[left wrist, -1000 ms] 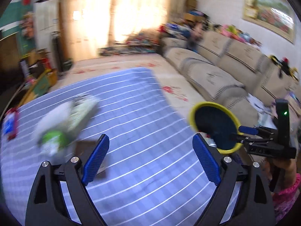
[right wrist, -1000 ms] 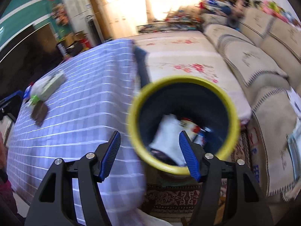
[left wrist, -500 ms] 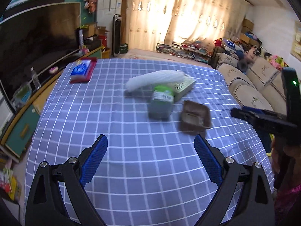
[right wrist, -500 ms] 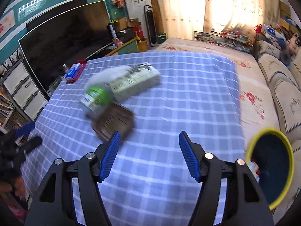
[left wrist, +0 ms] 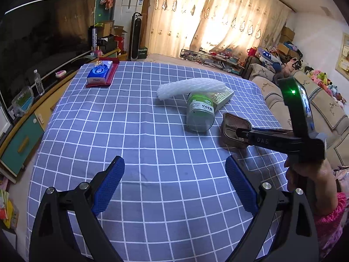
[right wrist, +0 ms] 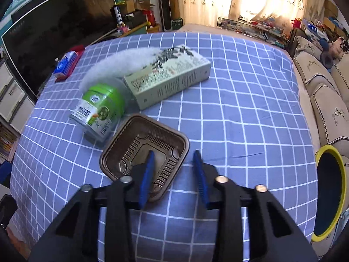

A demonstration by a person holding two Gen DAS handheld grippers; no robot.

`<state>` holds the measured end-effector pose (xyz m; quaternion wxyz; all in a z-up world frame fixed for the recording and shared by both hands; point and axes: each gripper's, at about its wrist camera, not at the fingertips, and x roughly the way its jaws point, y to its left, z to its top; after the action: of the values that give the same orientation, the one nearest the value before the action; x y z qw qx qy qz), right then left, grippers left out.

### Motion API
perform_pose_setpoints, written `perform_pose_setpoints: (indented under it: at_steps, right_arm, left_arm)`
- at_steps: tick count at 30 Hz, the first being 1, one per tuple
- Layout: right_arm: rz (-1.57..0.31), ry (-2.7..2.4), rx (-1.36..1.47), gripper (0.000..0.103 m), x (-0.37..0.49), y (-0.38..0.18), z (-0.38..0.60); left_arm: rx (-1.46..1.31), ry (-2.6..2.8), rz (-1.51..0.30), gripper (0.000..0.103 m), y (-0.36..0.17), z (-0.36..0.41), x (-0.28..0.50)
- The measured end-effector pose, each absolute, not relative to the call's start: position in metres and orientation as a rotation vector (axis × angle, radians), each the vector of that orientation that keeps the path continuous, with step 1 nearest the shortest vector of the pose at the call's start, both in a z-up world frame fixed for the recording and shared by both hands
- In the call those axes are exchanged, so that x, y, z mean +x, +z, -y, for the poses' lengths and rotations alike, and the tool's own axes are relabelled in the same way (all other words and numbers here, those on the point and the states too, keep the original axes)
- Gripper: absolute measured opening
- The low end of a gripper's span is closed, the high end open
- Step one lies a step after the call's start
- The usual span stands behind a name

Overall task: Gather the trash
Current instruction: 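Grasp the brown plastic tray by its rim with the right gripper, then carry the brown tray over the bin and open the right gripper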

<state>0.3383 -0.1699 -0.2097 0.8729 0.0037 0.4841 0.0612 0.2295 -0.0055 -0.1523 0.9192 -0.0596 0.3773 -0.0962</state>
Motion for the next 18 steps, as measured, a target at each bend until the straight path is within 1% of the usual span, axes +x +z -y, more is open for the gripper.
perform_pose_setpoints:
  at_steps: [5, 6, 8, 18]
  right_arm:
    - [-1.011, 0.144, 0.027, 0.013, 0.336, -0.212, 0.173]
    - [-1.008, 0.144, 0.029, 0.009, 0.335, -0.211, 0.174]
    - [-1.001, 0.142, 0.035, 0.005, 0.333, -0.210, 0.177]
    - [-0.937, 0.099, 0.152, 0.004, 0.304, -0.195, 0.224]
  left_arm:
    - [-0.132, -0.195, -0.783, 0.092, -0.155, 0.003, 0.229]
    - [-0.132, -0.195, -0.784, 0.092, -0.156, 0.004, 0.229]
    - [-0.130, -0.195, -0.787, 0.092, -0.156, 0.005, 0.230]
    - [-0.102, -0.219, -0.800, 0.092, -0.157, 0.024, 0.229]
